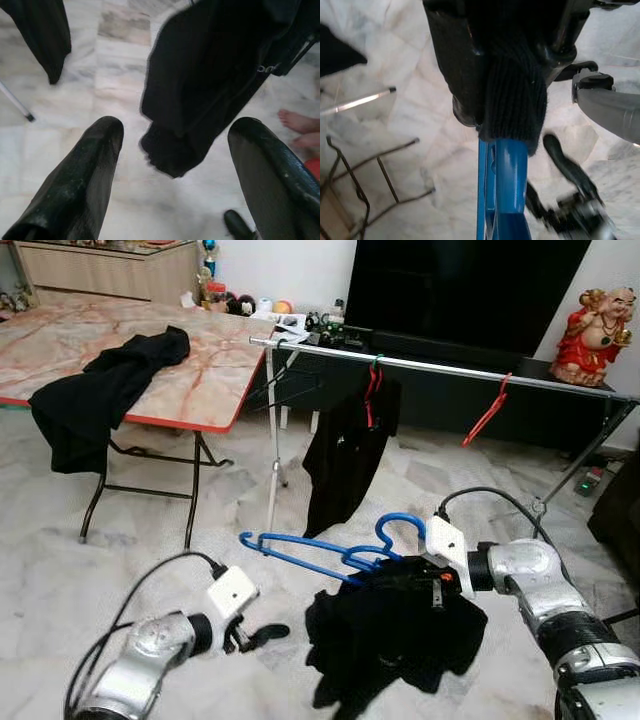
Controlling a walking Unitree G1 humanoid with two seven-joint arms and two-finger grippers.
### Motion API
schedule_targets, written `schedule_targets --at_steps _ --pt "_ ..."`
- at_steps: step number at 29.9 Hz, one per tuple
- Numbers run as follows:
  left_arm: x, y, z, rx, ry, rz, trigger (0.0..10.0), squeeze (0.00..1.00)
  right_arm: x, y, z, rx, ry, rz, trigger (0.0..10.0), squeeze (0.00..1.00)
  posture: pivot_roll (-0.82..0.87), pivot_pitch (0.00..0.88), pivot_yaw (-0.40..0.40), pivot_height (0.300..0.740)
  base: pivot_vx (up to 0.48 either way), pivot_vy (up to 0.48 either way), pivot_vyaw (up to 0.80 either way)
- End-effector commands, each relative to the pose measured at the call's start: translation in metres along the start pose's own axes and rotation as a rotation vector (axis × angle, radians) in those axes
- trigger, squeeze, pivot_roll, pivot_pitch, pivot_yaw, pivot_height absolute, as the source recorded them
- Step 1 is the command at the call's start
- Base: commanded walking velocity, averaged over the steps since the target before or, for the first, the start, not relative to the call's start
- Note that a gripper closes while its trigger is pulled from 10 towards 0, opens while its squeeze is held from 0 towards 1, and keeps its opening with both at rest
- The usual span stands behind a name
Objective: Hang hanger
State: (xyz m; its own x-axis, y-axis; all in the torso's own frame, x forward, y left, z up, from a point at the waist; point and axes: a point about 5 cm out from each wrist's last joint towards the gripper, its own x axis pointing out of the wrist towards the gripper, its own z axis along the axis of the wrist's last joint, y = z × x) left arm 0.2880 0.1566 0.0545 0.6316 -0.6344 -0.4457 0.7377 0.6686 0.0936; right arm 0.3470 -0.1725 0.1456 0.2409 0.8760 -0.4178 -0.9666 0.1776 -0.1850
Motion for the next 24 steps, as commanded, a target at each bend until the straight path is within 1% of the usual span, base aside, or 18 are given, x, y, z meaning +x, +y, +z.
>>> schedule_targets --at_steps 1,3,4,5,6,10,14,17,19,24 --pt "0.007 0.001 0.008 0.02 -0.032 0.004 10.0 0.0 -0.005 -0.009 0.021 -0.08 -0.04 -0.005 0.0 0.0 0.14 0.0 -0.14 0.74 0.0 0.0 0.0" --pt "0.009 0.001 0.008 0.012 -0.035 0.002 10.0 0.0 -0.005 -0.009 0.022 -0.088 -0.041 0.001 0.0 0.0 0.14 0.0 -0.14 0.74 0.0 0.0 0.0" --pt "0.012 0.002 0.008 -0.016 -0.034 0.004 10.0 0.0 -0.005 -0.01 0.027 -0.107 -0.046 0.005 0.0 0.0 0.13 0.0 -0.144 0.74 0.0 0.0 0.0" --pt "0.012 0.002 0.008 -0.016 -0.034 0.004 10.0 0.0 -0.005 -0.01 0.027 -0.107 -0.046 0.005 0.0 0.0 0.13 0.0 -0.144 0.74 0.0 0.0 0.0" --pt "0.015 0.003 0.008 -0.027 -0.032 0.007 10.0 0.0 -0.004 -0.011 0.033 -0.123 -0.062 0.011 0.0 0.0 0.13 0.0 -0.146 0.74 0.0 0.0 0.0" --pt "0.021 0.004 0.009 -0.036 -0.035 0.006 10.0 0.0 0.002 -0.01 0.042 -0.153 -0.085 0.034 0.0 0.0 0.13 0.0 -0.15 0.74 0.0 0.0 0.0" --pt "0.025 0.002 0.01 -0.048 -0.037 -0.008 10.0 0.0 0.004 -0.009 0.046 -0.162 -0.097 0.036 0.0 0.0 0.13 0.0 -0.154 0.74 0.0 0.0 0.0" --pt "0.027 -0.004 0.006 -0.081 -0.021 -0.073 10.0 0.0 0.006 -0.008 0.048 -0.17 -0.102 0.045 0.0 0.0 0.13 0.0 -0.158 0.74 0.0 0.0 0.0" --pt "0.028 -0.006 0.004 -0.087 -0.013 -0.098 10.0 0.0 0.008 -0.007 0.049 -0.174 -0.103 0.05 0.0 0.0 0.13 0.0 -0.16 0.74 0.0 0.0 0.0" --pt "0.03 -0.007 0.003 -0.081 -0.011 -0.092 10.0 0.0 0.011 -0.004 0.051 -0.179 -0.113 0.073 0.0 0.0 0.13 0.0 -0.161 0.74 0.0 0.0 0.0"
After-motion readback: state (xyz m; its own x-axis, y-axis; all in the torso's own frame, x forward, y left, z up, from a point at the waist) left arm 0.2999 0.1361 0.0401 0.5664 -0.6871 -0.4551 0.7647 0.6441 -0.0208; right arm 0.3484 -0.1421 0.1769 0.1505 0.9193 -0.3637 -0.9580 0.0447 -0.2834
